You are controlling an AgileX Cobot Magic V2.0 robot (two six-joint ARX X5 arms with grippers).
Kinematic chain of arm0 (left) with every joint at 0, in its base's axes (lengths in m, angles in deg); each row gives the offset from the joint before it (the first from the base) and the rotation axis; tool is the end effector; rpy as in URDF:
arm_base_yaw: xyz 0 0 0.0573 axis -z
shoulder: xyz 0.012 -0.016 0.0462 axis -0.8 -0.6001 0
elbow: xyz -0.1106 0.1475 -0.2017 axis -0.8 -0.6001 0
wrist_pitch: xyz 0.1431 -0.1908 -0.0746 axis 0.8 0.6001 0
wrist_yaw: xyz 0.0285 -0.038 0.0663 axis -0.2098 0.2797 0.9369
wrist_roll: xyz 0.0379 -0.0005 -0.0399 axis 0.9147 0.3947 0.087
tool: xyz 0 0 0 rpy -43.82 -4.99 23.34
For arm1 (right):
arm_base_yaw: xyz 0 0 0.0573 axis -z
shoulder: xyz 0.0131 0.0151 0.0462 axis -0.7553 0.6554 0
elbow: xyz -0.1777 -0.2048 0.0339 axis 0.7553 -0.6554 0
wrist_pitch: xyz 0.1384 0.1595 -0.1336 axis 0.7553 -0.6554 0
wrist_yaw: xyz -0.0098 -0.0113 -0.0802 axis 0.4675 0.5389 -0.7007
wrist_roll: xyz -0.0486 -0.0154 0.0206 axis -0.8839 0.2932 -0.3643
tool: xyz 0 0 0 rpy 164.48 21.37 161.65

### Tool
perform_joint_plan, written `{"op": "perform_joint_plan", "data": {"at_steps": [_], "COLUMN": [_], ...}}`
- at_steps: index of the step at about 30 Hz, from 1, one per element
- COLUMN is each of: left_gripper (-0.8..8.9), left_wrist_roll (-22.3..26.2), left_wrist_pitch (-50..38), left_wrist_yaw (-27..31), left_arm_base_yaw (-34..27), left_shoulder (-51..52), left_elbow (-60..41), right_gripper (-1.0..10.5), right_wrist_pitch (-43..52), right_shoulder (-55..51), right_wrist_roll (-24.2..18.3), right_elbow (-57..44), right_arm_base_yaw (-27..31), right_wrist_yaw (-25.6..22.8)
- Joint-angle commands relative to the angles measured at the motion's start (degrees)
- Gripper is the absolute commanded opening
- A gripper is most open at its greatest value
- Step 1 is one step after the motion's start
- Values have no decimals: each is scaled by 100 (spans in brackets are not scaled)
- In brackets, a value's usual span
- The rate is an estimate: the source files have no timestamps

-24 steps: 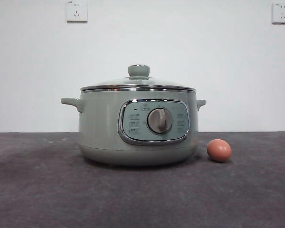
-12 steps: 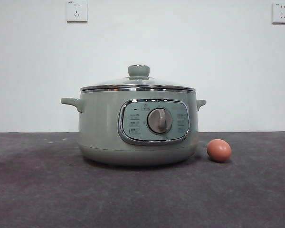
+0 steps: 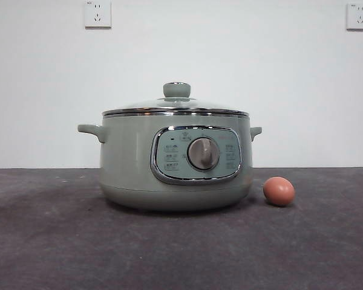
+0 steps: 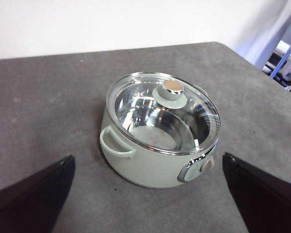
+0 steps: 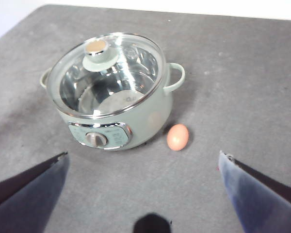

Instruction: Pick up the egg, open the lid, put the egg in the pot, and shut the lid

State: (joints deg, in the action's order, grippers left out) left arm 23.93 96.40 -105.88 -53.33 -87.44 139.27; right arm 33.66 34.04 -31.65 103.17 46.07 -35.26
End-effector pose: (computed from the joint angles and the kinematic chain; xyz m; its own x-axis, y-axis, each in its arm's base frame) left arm 0.1026 -0.0153 0.3815 0.7900 -0.5015 -0.3527 0.4572 0.8651 -0.2063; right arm 0.0952 0.0176 0.3827 0.7549 0.4471 -0.4798 -0.4460 0.8864 0.1242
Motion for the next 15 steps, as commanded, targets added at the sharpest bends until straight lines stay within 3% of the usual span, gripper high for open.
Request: {"op": "perform_joint_plan", "data": {"at_steps": [1, 7, 15], "left_gripper": [750, 750, 750], "left_wrist_roll": [4, 7, 35], "left_wrist_pitch": [-57, -61, -175], "left_wrist_yaw": [-24, -22, -11], "left_arm_base_yaw": [72, 345, 1123], "left_shoulder": [-92, -555, -1939], "left_elbow": [17, 334, 1526], "right_gripper": [724, 724, 724], "right_wrist_pitch": [13, 15, 15], "right_shoulder": [-7, 72, 278], "right_wrist_roll": [-31, -31, -22], "right_elbow": [31, 31, 31], "right_arm_base_yaw": [0, 0, 0], "right_wrist_yaw": [4, 4, 13]}}
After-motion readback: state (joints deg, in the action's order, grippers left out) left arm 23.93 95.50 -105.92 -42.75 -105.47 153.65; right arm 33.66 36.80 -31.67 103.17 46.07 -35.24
